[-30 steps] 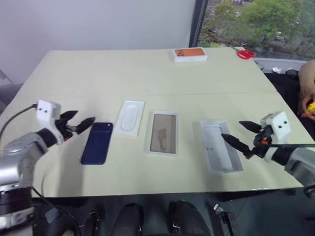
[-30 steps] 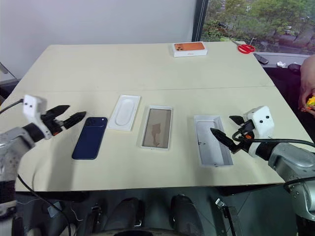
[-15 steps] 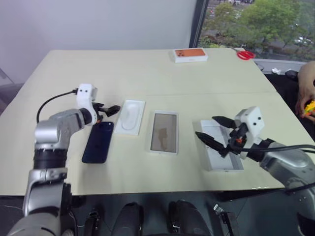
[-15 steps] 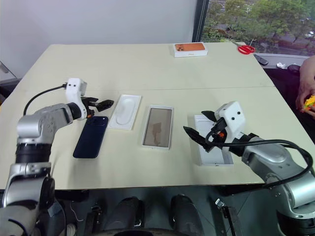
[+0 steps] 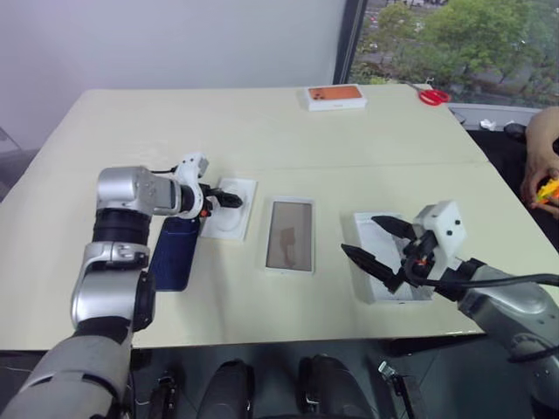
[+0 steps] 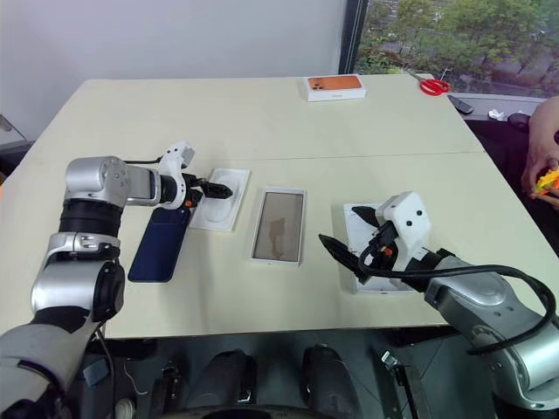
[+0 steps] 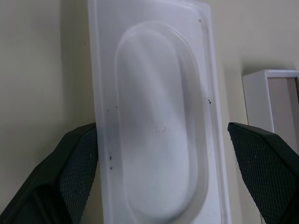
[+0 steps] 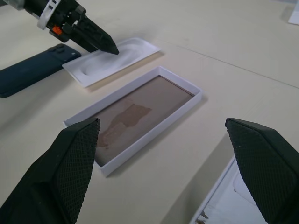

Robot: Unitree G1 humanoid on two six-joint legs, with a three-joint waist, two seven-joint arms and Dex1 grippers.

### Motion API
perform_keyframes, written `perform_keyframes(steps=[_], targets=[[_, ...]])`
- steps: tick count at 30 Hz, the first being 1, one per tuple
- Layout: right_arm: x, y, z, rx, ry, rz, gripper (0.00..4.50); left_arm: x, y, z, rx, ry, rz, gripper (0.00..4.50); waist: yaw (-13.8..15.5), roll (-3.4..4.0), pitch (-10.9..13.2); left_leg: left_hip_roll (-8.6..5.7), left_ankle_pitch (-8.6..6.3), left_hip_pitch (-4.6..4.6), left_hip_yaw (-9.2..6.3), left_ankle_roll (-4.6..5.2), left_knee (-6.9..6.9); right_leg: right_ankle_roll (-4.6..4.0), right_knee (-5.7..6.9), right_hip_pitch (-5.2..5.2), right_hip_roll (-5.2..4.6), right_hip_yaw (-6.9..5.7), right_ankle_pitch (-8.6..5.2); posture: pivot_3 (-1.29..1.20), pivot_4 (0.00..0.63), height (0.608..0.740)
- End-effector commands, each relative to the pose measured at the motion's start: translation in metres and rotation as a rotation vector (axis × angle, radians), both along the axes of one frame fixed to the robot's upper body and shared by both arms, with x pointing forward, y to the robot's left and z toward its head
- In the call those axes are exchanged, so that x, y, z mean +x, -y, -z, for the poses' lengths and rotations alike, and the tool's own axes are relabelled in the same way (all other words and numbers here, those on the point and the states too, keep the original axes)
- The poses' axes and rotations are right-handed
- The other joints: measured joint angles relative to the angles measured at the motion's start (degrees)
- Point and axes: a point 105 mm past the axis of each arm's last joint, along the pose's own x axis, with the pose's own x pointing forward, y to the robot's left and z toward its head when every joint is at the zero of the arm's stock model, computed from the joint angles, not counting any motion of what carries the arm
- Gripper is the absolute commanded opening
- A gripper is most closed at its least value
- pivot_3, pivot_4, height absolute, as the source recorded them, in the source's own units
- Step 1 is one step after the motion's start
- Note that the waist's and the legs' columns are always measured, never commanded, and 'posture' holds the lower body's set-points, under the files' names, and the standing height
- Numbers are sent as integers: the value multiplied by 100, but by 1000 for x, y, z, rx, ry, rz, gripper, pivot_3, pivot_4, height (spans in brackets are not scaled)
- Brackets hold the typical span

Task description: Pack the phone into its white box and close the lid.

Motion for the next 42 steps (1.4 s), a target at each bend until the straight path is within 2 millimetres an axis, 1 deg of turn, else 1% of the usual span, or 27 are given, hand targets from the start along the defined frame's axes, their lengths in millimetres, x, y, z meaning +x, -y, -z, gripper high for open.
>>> perform_keyframes(steps=[1, 2, 5, 9, 11, 13, 16, 23, 26, 29, 31, 34, 36, 37, 41, 42], targets=[[-7, -4, -11, -12, 52, -19, 4493, -1, 7, 5, -35, -51, -13, 4479, -1, 1, 0, -1, 0, 0, 0, 0, 0, 0, 0, 1, -1, 0, 0, 0, 150, 740], [-7, -4, -11, -14, 51, -16, 4493, 0, 6, 6, -41, -54, -28, 4479, -2, 1, -1, -2, 0, 0, 0, 0, 1, 0, 0, 2, -3, 0, 0, 0, 150, 740], [-7, -2, -11, -18, 51, -9, 4500, 2, 3, 7, -61, -64, -64, 3698, -3, 2, -1, -4, 0, 2, 0, 0, 1, 1, 0, 5, -7, 1, 0, 0, 150, 740], [-8, -2, -11, -22, 50, -11, 4500, 4, 2, 1, -112, -51, -85, 1861, -6, 1, 0, -5, 0, 2, 1, 0, 1, 2, -1, 5, -7, 1, 1, 0, 150, 740], [-8, -3, -11, -24, 50, -14, 4500, 5, 2, -1, -117, -32, -81, 856, -5, -2, 1, -4, 0, 0, 0, 0, 1, 3, -1, 4, -7, 0, 1, 0, 150, 740], [-7, -4, -11, -26, 51, -18, 4500, 4, 1, -4, -128, -22, -65, 9, -10, -6, 3, -4, 0, 0, 0, 0, 1, 3, -2, 4, -7, 0, 1, 0, 150, 740], [-6, -5, -12, -25, 54, -26, 4500, 2, -1, -10, -173, -19, -62, 9, -20, -5, 3, -4, 0, 0, 0, -1, 1, 3, -3, 3, -7, 0, 1, 0, 150, 740], [-5, -6, -12, -27, 54, -37, 4500, -7, -17, -30, -308, -12, -70, 9, -33, -8, 6, 3, 0, 0, -1, -1, -3, 3, -1, -2, -1, -1, 1, 0, 150, 740], [-4, -7, -11, -26, 54, -40, 4500, -17, -27, -39, -382, -11, -63, 9, -35, -8, 6, 2, 0, -1, 0, -1, -2, 3, -2, -2, -4, 0, 1, 0, 150, 740], [-3, -8, -11, -24, 56, -44, 4500, -27, -26, -45, -399, -3, -30, 9, -40, -8, 6, 2, 0, -1, 1, -1, -2, 3, -2, -2, -6, 1, 1, 0, 150, 740], [-2, -8, -12, -24, 56, -46, 4500, -32, -19, -50, -415, 12, 12, 9, -21, -8, 6, 2, 1, -1, 1, -3, -2, 3, -2, -2, -7, 1, 1, 0, 150, 740], [-1, -7, -12, -29, 58, -48, 4500, -36, -1, -50, -428, 25, 81, 9, 1, -9, 6, 0, 4, -2, -1, -9, -2, 3, -2, -1, -18, 0, 1, 0, 150, 740], [1, -5, -13, -34, 62, -49, 4500, -41, 20, -43, -403, 25, 133, 9, -1, -9, 6, -3, 4, -2, 1, -10, -2, 2, -2, 0, -27, 1, 1, 0, 150, 740], [1, -5, -13, -35, 63, -49, 4500, -43, 25, -41, -397, 27, 144, 9, -4, -10, 6, -5, 5, -2, 2, -10, -1, 3, -3, 1, -33, 2, 1, 0, 150, 740], [1, -4, -16, -46, 70, -56, 4500, -50, 50, -19, -328, -4, 138, 9, -16, -12, 8, -9, 5, -2, 5, -10, -1, 8, -6, 1, -41, 2, 4, 0, 150, 740], [1, -5, -16, -50, 70, -59, 4500, -52, 55, -17, -313, -2, 138, 9, -22, -13, 8, -9, 4, -2, 5, -10, -2, 8, -6, 1, -41, 2, 5, 0, 150, 740]])
